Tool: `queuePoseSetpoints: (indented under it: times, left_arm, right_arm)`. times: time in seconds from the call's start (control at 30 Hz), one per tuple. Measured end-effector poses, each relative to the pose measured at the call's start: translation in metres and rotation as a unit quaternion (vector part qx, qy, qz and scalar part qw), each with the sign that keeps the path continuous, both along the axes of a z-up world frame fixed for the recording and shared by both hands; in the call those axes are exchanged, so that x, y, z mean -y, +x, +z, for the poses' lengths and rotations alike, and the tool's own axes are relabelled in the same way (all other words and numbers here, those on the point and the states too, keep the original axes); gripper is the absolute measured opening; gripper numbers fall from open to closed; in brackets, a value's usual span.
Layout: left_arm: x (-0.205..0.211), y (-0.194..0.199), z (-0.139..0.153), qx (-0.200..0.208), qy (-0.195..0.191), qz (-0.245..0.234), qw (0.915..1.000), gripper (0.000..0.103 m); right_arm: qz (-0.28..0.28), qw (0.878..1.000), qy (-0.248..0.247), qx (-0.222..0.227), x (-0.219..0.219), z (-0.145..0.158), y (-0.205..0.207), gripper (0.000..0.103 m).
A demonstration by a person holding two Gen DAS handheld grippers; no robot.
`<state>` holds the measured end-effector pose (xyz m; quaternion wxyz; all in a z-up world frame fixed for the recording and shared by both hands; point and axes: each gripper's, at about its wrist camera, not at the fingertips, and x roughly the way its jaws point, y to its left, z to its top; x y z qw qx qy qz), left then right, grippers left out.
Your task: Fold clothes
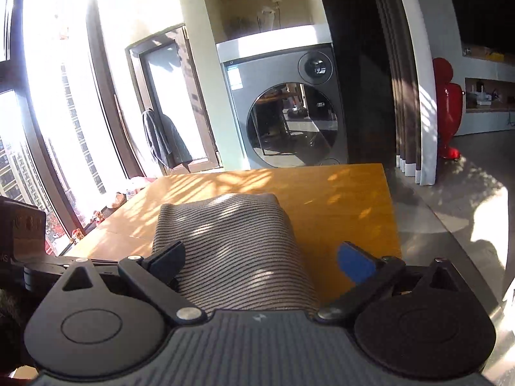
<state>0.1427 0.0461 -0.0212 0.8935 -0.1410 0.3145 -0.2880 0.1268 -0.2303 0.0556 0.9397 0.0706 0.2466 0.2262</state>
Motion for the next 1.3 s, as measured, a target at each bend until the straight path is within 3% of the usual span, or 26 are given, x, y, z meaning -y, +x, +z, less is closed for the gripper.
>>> queuePoseSetpoints:
  times: [0.07,0.17,0.27,0.33,0.37,0.4,0.53,0.7,0.77,0.83,0.87,0.97,1.03,1.13,1.23,1.27,1.3]
  left_arm:
    - [0.0,0.0,-0.002,0.001,-0.003,0.0,1.0,0.049]
    - [-0.004,0.001,-0.003,-0.004,-0.011,-0.001,0.9999,0.049]
    - [-0.008,0.001,-0.004,-0.012,-0.02,-0.003,0.9997,0.049]
    - [-0.011,0.001,-0.004,-0.015,-0.021,-0.002,0.9997,0.049]
    - [-0.013,0.002,-0.005,-0.017,-0.021,-0.001,0.9996,0.049]
    - [-0.014,0.002,-0.005,-0.019,-0.023,0.0,0.9996,0.049]
    - [-0.019,0.003,-0.008,-0.024,-0.029,0.002,0.9993,0.052]
    - [-0.02,0.004,-0.01,-0.023,-0.025,0.003,0.9994,0.052]
    - [-0.018,0.004,-0.01,-0.02,-0.018,0.004,0.9996,0.054]
    - [-0.02,0.007,-0.014,-0.034,-0.027,0.008,0.999,0.069]
    - [-0.022,0.009,-0.017,-0.043,-0.034,0.011,0.9984,0.071]
    - [-0.028,0.012,-0.02,-0.061,-0.055,0.015,0.9965,0.07]
    - [-0.033,0.011,-0.015,-0.057,-0.062,0.017,0.9963,0.069]
    - [-0.038,0.013,-0.009,-0.072,-0.069,0.015,0.9949,0.071]
    - [-0.032,0.015,-0.013,-0.097,-0.069,0.001,0.9929,0.074]
    - [-0.03,0.015,-0.015,-0.1,-0.066,-0.003,0.9928,0.073]
    - [-0.029,0.014,-0.015,-0.096,-0.058,-0.001,0.9937,0.073]
  right_arm:
    - [0.024,0.999,0.021,-0.008,0.001,0.004,0.02,0.064]
    - [0.01,0.999,0.032,-0.015,-0.006,-0.006,0.06,0.066]
    - [-0.02,0.997,0.037,-0.065,-0.017,-0.033,0.101,0.085]
    - [0.003,0.992,0.057,-0.113,-0.025,-0.049,0.113,0.086]
    - [0.014,0.989,0.065,-0.131,-0.029,-0.055,0.117,0.08]
    - [0.025,0.991,0.06,-0.114,-0.033,-0.048,0.109,0.071]
    - [0.076,0.995,0.054,-0.034,-0.041,-0.018,0.074,0.063]
    - [0.068,0.997,0.018,-0.015,-0.042,-0.016,0.062,0.063]
    - [0.056,0.998,0.011,-0.027,-0.037,-0.021,0.061,0.063]
    - [0.045,0.998,0.005,-0.039,-0.033,-0.026,0.06,0.065]
    - [0.039,0.998,0.001,-0.045,-0.031,-0.028,0.059,0.069]
    - [0.024,0.998,-0.009,-0.061,-0.024,-0.034,0.056,0.085]
    - [0.036,0.998,-0.019,-0.051,-0.019,-0.031,0.042,0.087]
    - [0.041,0.996,-0.027,-0.075,-0.012,-0.042,0.027,0.098]
    - [0.06,0.995,-0.036,-0.077,-0.016,-0.044,0.019,0.096]
    - [0.068,0.994,-0.039,-0.074,-0.019,-0.044,0.017,0.087]
    - [0.077,0.994,-0.042,-0.072,-0.022,-0.043,0.015,0.086]
